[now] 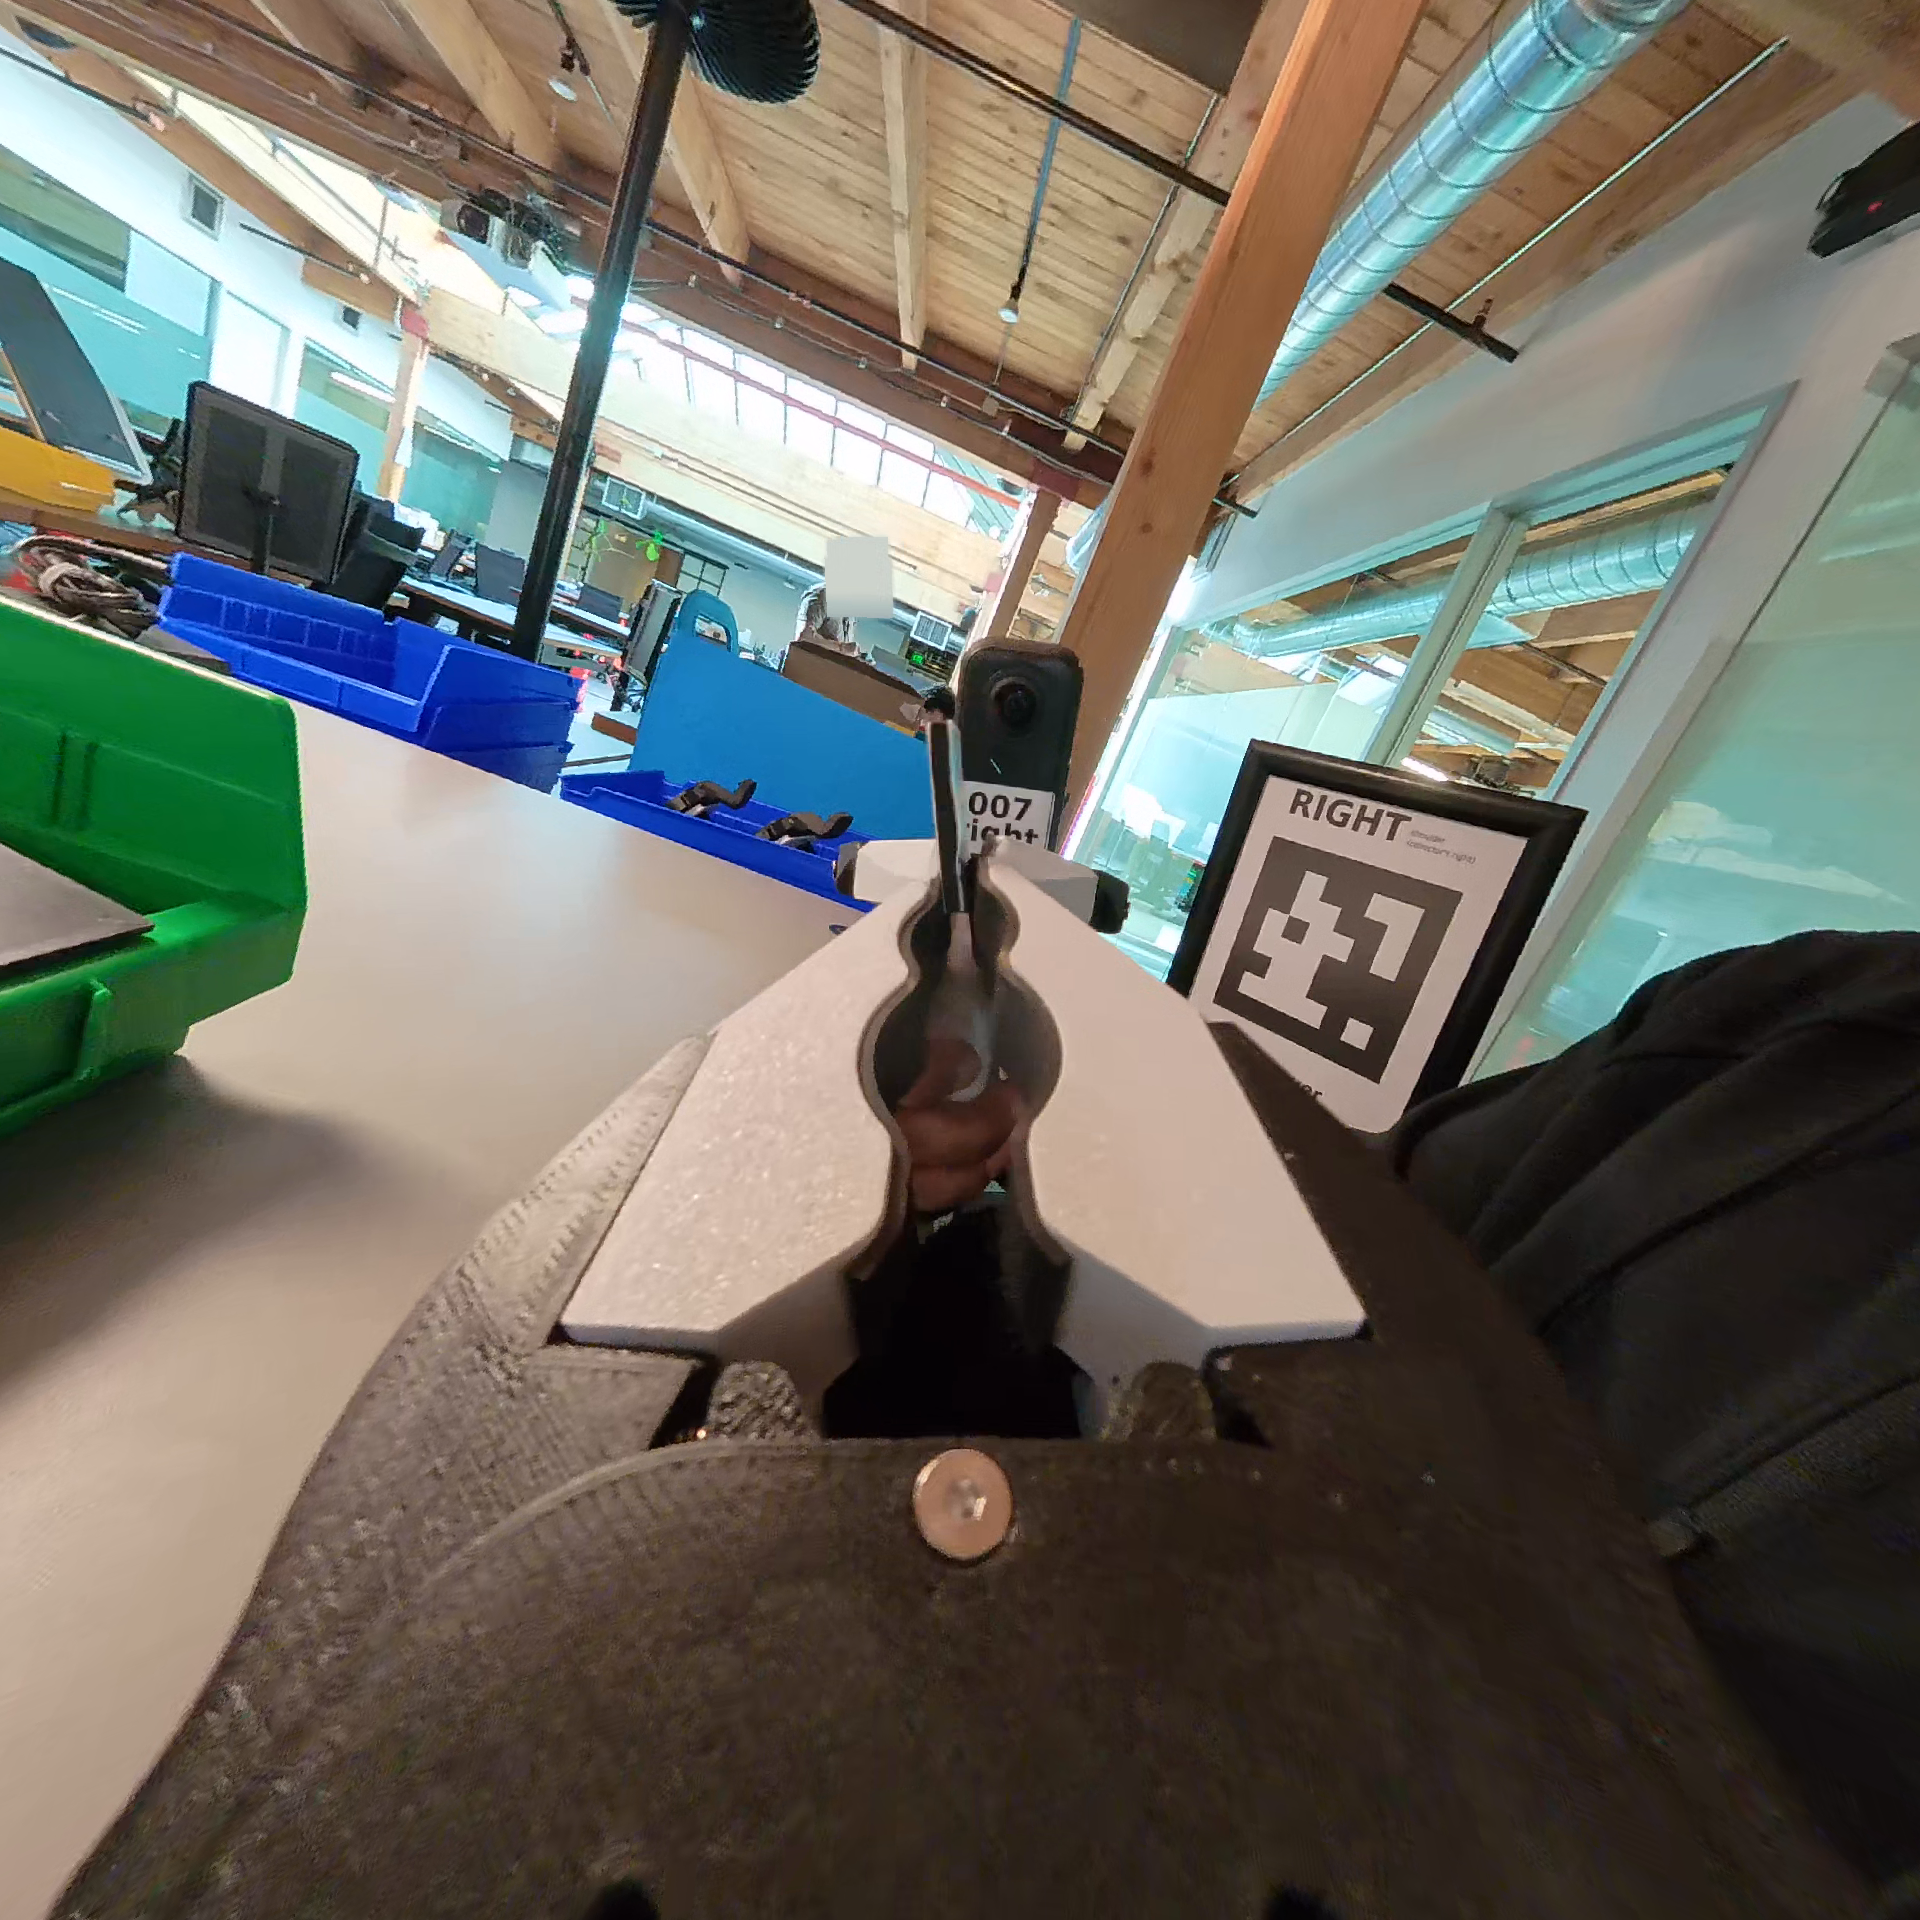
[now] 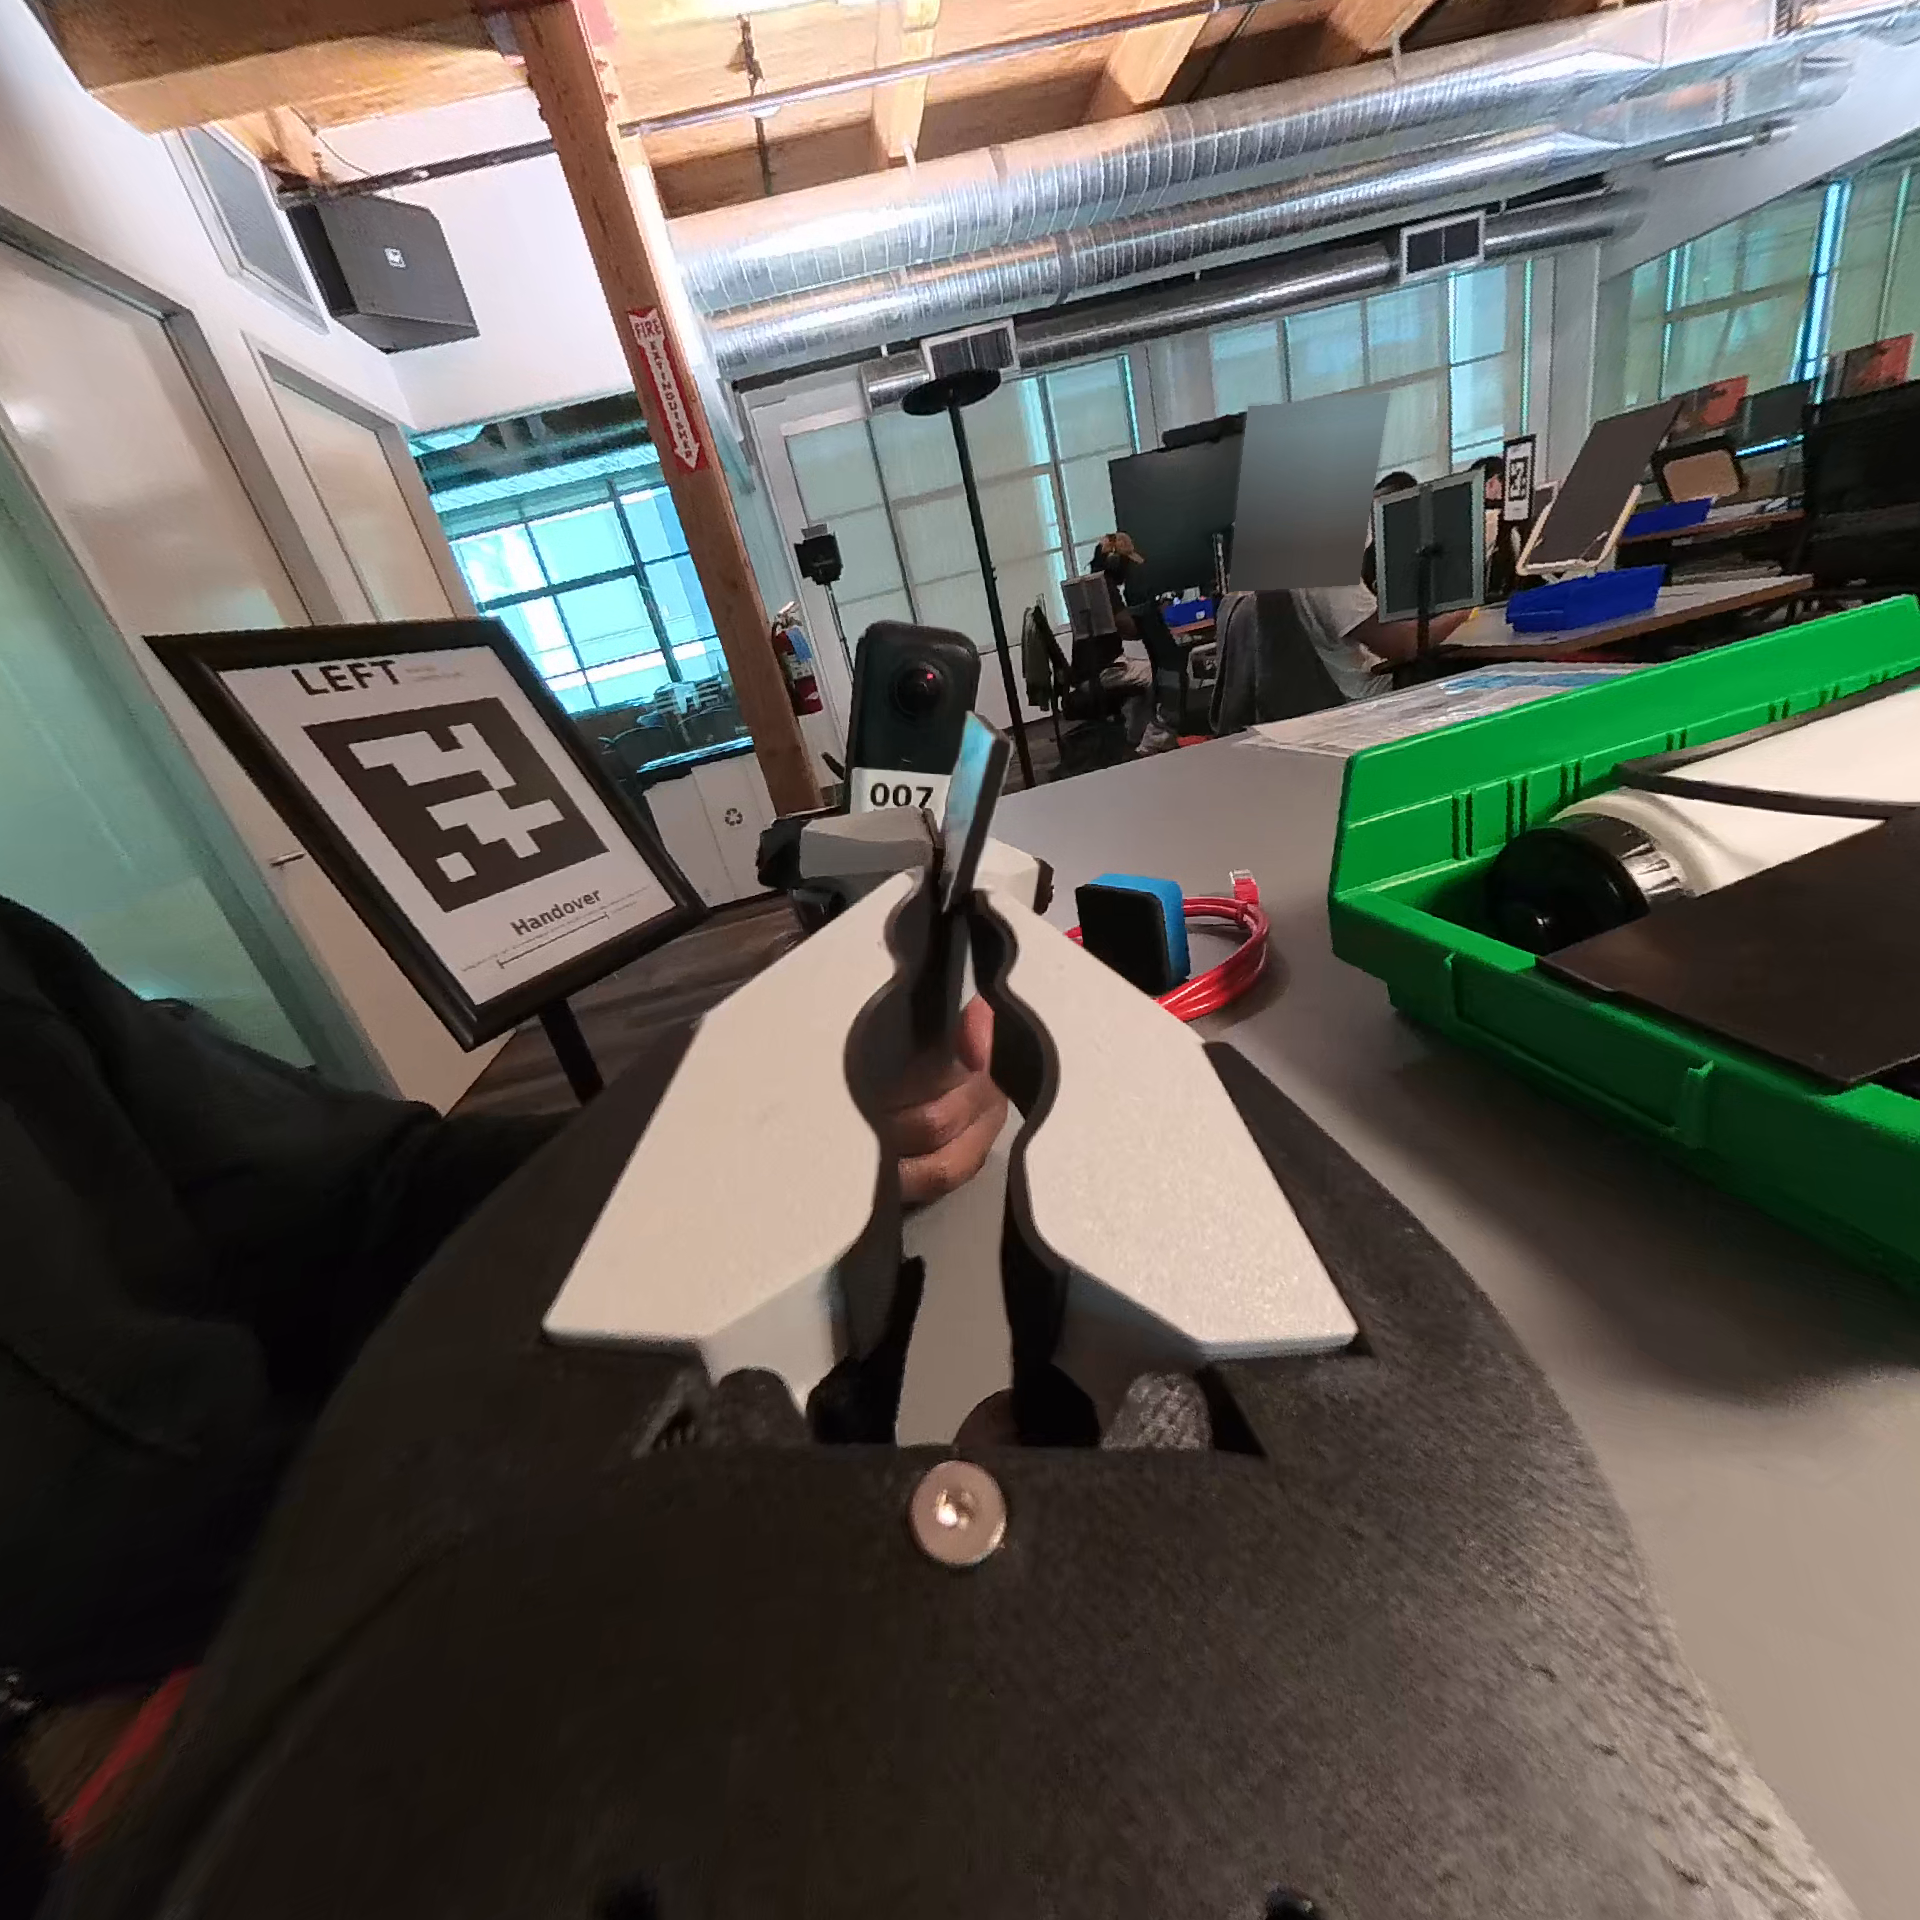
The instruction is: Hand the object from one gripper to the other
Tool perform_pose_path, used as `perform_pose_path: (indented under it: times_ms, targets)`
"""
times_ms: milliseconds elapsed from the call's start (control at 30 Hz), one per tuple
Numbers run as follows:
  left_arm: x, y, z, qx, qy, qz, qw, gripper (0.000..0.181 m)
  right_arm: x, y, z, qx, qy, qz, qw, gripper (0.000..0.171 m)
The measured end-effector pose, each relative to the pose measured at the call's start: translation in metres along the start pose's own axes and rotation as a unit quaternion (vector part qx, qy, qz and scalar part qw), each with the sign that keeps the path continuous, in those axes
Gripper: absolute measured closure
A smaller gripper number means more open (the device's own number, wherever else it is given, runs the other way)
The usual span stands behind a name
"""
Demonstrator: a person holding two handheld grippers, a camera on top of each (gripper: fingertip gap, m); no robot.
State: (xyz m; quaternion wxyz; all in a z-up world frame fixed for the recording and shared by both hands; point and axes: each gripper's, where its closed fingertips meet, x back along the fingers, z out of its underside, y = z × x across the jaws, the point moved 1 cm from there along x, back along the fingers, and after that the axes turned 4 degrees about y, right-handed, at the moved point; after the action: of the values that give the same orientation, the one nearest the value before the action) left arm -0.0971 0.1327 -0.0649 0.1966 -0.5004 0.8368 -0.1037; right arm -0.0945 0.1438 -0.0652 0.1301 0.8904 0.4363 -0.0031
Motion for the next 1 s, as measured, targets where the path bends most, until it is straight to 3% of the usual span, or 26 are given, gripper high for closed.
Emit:
perform_pose_path:
  times_ms: [100, 267, 367, 500, 600, 767, 1000]
  targets:
    - [-0.001, -0.003, 0.001, -0.005, 0.006, 0.006, 1.0, 0.177, 0.004, -0.002, -0.008, 0.006, -0.019, 0.012, 1.0, 0.147]
    - [-0.005, -0.002, 0.006, -0.007, 0.023, -0.002, 1.0, 0.177, 0.006, -0.001, -0.011, 0.011, -0.029, 0.013, 0.999, 0.166]
    - [0.001, 0.006, -0.001, 0.01, -0.005, -0.017, 1.0, 0.161, 0.005, -0.002, -0.007, 0.013, -0.015, 0.012, 1.0, 0.166]
    - [0.001, 0.001, -0.002, 0.0, -0.007, -0.005, 1.0, 0.174, 0.006, -0.002, -0.004, 0.004, -0.01, 0.002, 1.0, 0.165]
    - [-0.001, -0.002, 0.001, -0.006, 0.002, 0.001, 1.0, 0.176, 0.01, -0.007, -0.011, 0.0, -0.031, 0.015, 0.999, 0.152]
    - [-0.004, -0.002, 0.005, -0.017, 0.019, -0.006, 1.0, 0.177, 0.011, -0.004, -0.013, -0.002, -0.044, 0.001, 0.999, 0.165]
    - [0.002, 0.006, -0.003, -0.003, -0.012, -0.024, 1.0, 0.178, 0.007, -0.004, -0.005, 0.006, -0.019, 0.002, 1.0, 0.166]
